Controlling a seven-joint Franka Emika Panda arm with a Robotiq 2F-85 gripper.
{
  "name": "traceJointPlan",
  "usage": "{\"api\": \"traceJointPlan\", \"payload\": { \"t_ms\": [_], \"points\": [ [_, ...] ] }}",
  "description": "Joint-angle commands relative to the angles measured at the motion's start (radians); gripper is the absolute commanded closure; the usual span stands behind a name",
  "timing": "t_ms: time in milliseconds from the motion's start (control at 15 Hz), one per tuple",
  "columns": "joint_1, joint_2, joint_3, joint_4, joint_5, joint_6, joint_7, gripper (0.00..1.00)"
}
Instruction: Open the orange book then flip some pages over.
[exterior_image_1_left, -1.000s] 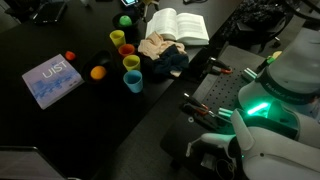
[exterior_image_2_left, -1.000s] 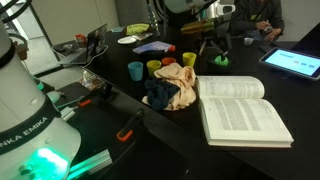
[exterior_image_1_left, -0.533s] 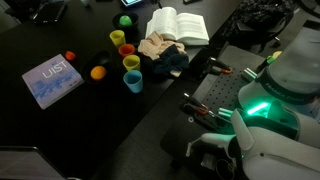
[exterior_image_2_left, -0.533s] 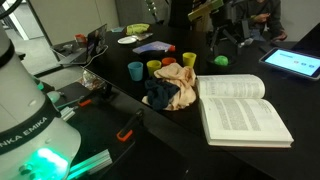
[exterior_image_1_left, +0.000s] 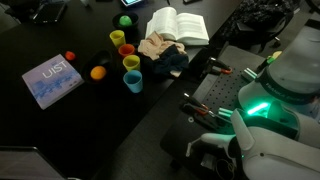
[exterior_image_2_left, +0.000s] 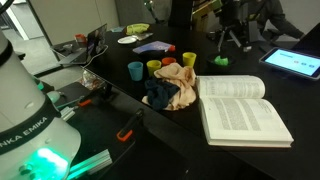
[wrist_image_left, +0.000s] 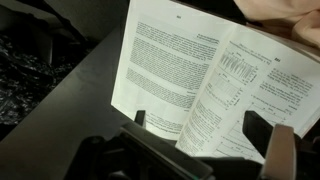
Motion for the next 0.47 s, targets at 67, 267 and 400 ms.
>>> {"api": "traceJointPlan", "payload": {
  "t_ms": [67,267,400],
  "points": [
    [-0.029,-0.099,0.034,-0.099,-0.002,0.073,0.092,0.0],
    [-0.047,-0.067,0.054,-0.074,0.0,0.048,0.077,0.0],
    [-0.058,-0.088,0.065,-0.1,0.015,0.059,0.075,0.0]
  ]
}}
